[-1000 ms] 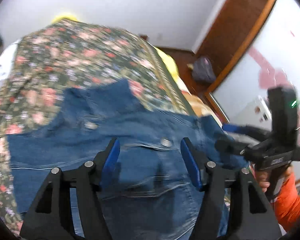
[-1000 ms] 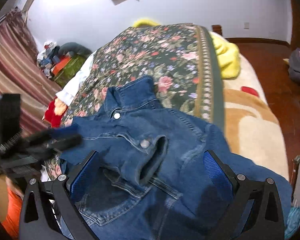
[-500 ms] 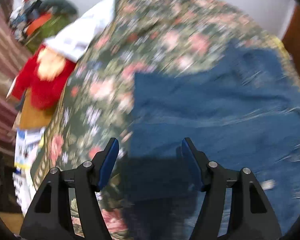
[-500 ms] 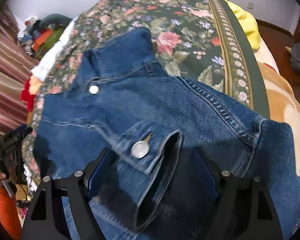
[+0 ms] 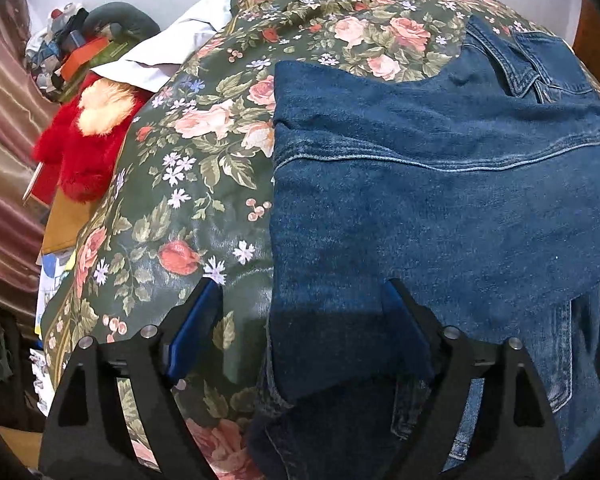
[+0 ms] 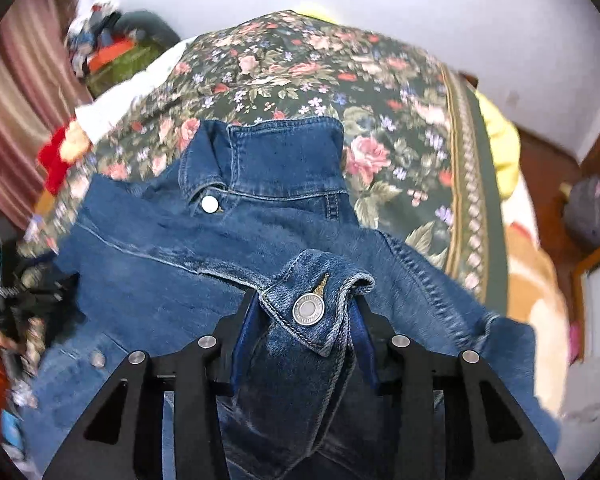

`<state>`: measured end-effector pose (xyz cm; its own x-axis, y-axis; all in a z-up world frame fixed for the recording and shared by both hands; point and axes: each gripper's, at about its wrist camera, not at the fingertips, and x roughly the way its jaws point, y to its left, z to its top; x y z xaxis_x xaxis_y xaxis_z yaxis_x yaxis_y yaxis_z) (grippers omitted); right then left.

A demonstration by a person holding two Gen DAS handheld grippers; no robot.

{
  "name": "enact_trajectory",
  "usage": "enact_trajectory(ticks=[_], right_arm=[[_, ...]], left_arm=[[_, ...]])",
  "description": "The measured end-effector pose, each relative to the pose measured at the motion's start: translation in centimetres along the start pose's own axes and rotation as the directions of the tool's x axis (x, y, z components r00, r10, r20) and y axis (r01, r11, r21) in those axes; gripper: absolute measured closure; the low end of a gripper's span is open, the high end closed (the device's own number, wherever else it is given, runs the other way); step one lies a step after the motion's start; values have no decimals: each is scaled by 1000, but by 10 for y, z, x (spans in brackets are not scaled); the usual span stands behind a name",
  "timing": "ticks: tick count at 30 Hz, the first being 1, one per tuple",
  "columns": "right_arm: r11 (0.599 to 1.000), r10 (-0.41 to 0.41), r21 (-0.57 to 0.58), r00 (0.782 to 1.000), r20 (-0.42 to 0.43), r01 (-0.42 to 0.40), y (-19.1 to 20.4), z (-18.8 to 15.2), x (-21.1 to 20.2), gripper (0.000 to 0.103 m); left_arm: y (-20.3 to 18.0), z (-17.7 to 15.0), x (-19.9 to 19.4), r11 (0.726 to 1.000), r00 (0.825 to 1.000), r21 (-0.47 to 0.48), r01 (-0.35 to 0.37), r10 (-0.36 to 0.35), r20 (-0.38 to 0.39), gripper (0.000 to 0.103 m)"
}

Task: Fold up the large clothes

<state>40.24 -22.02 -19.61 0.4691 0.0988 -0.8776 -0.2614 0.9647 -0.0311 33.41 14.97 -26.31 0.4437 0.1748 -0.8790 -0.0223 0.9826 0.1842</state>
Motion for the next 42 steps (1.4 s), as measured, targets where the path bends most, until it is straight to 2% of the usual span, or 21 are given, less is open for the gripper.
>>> enact_trajectory(ticks=[4, 5, 6, 8, 12, 14, 17, 21, 25, 30, 33, 37, 40, 42], right_arm=[[994, -96, -69, 991, -96, 90, 11, -10, 29, 55], [991, -121, -70, 989, -84, 116, 11, -10, 26, 49], [987, -151, -74, 985, -83, 145, 11, -9, 24, 37], [978, -193, -92, 978, -80, 185, 10, -7, 19, 21], [981, -171, -99, 984, -49, 166, 2, -11, -4, 20], [982, -174, -76, 985, -15, 172, -5, -14, -23, 20], [991, -135, -12, 990, 37, 135, -20, -18, -57, 20], [993, -95, 83, 989, 114, 86, -46, -25, -105, 19], [984, -119, 148, 977, 174, 94, -70, -44, -145, 15], [959, -161, 263, 966, 201, 105, -116, -83, -181, 13], [932, -181, 344, 967, 177, 112, -144, -110, -188, 13], [872, -172, 481, 976, 130, 90, -182, -153, -187, 13], [789, -123, 613, 988, 89, 43, -209, -195, -175, 13], [708, -69, 706, 996, 65, 3, -226, -225, -162, 12]], left_arm=[[-5, -1, 2, 1000, 1000, 7, -25, 25, -9, 18], [-5, -1, 3, 1000, 1000, 10, -28, 28, -10, 17], [-6, -2, 3, 999, 999, 12, -30, 30, -12, 17], [-5, -2, 2, 1000, 999, 10, -29, 29, -18, 17], [-3, -3, -2, 1000, 999, -10, -26, 26, -44, 17], [-2, -2, -5, 999, 998, -28, -26, 24, -58, 17], [0, 1, -14, 998, 998, -65, -22, 18, -66, 18], [-2, 14, -43, 996, 1000, -90, -7, 6, -4, 18], [-14, 32, -79, 997, 997, -73, 14, -9, 80, 18], [-40, 60, -122, 994, 977, -40, 106, -96, 191, 18], [-62, 74, -136, 985, 960, -16, 172, -164, 225, 18], [-97, 87, -136, 965, 943, 24, 261, -260, 206, 18], [-130, 92, -127, 954, 939, 77, 291, -300, 167, 18], [-153, 91, -119, 947, 940, 118, 299, -313, 137, 18]])
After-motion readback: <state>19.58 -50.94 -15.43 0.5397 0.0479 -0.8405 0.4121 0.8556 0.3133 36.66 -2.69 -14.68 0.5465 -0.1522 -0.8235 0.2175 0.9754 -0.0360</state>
